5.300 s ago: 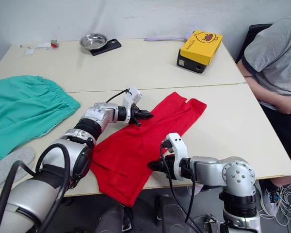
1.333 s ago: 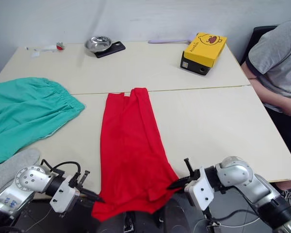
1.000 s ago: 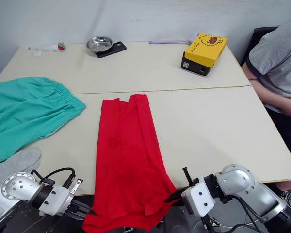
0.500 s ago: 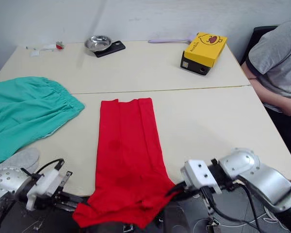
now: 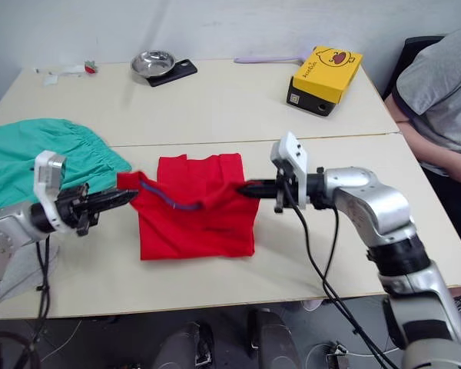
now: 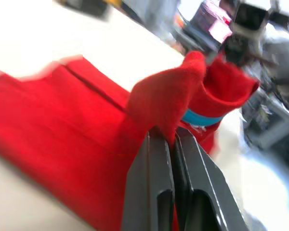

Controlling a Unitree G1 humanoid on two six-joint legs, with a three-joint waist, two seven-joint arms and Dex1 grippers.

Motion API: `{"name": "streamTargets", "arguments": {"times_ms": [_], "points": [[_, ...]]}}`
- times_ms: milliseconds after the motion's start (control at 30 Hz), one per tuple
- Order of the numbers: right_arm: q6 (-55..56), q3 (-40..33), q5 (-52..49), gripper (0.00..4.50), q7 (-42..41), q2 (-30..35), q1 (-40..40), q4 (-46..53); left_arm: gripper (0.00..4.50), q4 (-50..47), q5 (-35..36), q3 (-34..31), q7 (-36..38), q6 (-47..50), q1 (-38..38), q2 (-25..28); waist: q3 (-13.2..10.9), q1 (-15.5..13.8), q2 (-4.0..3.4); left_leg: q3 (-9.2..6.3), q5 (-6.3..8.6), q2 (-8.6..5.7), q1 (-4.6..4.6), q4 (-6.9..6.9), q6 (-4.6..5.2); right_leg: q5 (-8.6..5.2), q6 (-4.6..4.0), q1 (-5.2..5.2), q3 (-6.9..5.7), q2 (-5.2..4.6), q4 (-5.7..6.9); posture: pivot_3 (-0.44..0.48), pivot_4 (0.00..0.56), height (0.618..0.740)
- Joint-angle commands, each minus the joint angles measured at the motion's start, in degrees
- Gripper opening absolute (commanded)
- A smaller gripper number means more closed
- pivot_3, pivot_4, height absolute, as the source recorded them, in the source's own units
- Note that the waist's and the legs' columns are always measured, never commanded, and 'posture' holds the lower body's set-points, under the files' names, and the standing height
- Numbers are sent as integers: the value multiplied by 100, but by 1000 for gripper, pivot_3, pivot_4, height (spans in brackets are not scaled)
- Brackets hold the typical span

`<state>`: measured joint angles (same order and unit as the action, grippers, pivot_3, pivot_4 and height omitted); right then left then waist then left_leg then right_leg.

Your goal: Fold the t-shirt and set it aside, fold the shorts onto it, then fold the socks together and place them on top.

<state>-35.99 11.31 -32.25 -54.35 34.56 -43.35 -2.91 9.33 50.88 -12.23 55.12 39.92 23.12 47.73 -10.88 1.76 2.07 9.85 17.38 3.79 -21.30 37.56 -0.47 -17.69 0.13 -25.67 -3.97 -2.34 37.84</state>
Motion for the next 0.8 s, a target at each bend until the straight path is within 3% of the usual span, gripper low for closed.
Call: {"name": "streamTargets", "arguments": {"times_ms": [33,267,800], "points": [[245,-88,531,0,360,-267,-355,-576,36,419,-516,40,-267,-237,409,-224,0,8,0,0,0,1,-6,6,0,1,1,-2,-1,0,-1,0,150,740],[922,-104,1282,0,447,-753,-857,-1673,36,927,-998,-70,-496,-547,882,-800,0,40,0,5,1,2,-5,29,3,4,7,1,2,-2,18,0,150,740],[2241,-263,2317,0,842,-1663,-1966,-4056,36,2508,-1945,-115,-844,-1320,1673,-1210,0,163,0,7,-17,1,10,47,-10,5,6,0,7,-7,73,0,150,740]]}}
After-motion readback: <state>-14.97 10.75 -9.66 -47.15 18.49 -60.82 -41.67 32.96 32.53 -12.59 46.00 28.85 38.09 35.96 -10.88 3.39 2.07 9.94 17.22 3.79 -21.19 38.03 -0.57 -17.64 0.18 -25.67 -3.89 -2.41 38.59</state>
